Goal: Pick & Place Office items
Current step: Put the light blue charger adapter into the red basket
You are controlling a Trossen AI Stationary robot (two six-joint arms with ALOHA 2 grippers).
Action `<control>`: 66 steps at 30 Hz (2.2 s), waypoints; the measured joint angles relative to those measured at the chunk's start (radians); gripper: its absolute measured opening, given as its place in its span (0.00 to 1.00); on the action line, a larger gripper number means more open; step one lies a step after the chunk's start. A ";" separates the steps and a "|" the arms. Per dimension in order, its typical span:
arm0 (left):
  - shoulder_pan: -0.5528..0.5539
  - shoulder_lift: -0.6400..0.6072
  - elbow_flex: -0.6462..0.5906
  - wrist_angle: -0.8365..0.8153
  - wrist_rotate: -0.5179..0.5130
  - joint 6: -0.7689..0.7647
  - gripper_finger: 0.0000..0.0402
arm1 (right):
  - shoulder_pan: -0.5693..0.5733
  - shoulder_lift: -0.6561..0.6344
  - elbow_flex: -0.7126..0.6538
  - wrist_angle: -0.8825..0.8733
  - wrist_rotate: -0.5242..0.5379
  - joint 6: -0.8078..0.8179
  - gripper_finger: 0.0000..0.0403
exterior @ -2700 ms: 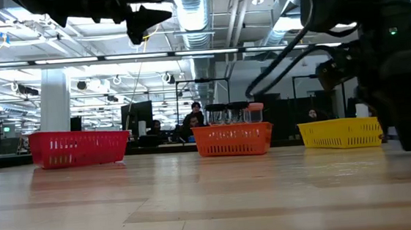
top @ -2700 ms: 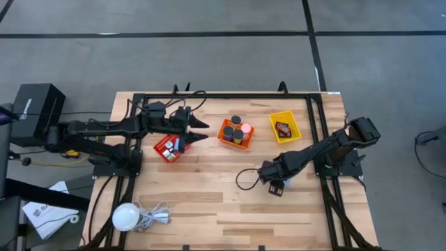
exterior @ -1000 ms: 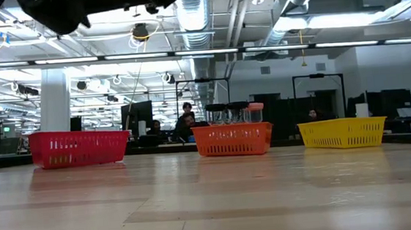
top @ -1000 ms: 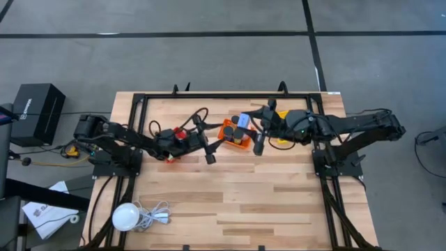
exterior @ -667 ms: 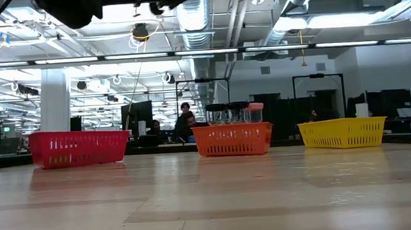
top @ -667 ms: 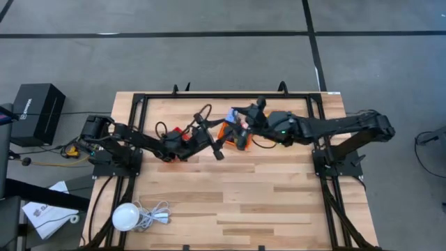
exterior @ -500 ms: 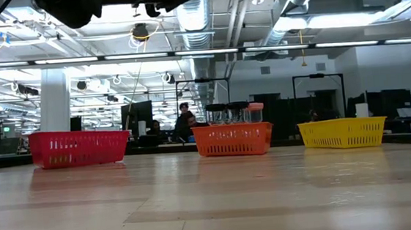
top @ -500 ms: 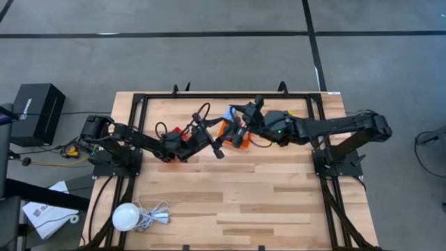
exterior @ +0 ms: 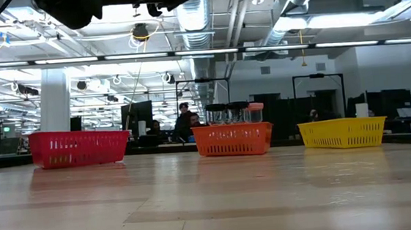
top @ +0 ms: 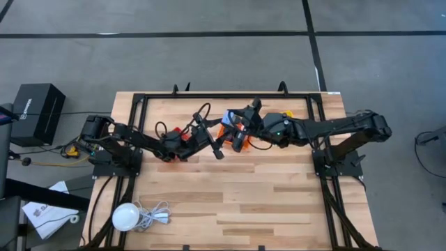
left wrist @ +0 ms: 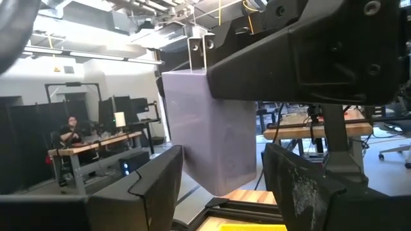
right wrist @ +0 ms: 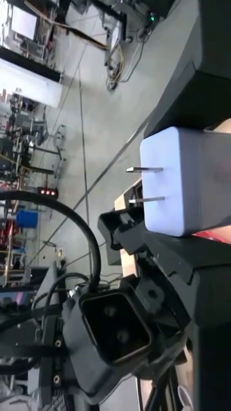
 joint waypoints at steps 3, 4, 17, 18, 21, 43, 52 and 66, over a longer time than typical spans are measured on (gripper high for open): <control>0.000 0.000 0.000 0.003 0.003 0.000 0.53 | -0.002 0.000 0.000 0.001 -0.020 0.002 0.57; 0.000 0.000 0.000 0.003 0.008 0.000 0.53 | -0.006 0.000 0.000 0.001 -0.032 0.003 0.56; 0.018 0.001 -0.002 0.004 -0.028 0.001 0.50 | -0.019 -0.002 0.003 -0.041 -0.129 0.030 0.58; 0.018 0.001 -0.002 0.004 -0.030 0.001 0.49 | -0.019 -0.002 0.003 -0.044 -0.122 0.032 0.58; 0.018 0.001 -0.002 0.006 -0.041 0.000 0.44 | -0.027 -0.002 0.003 -0.046 -0.099 0.074 0.55; 0.027 0.001 -0.002 0.012 -0.053 -0.006 0.34 | -0.034 -0.001 0.002 -0.038 -0.068 0.101 0.60; 0.027 0.000 0.000 0.008 -0.074 -0.006 0.34 | -0.048 -0.014 0.000 -0.046 -0.074 0.087 0.61; 0.026 -0.002 0.001 -0.004 -0.102 -0.007 0.33 | -0.050 -0.034 0.000 -0.059 -0.074 0.053 0.61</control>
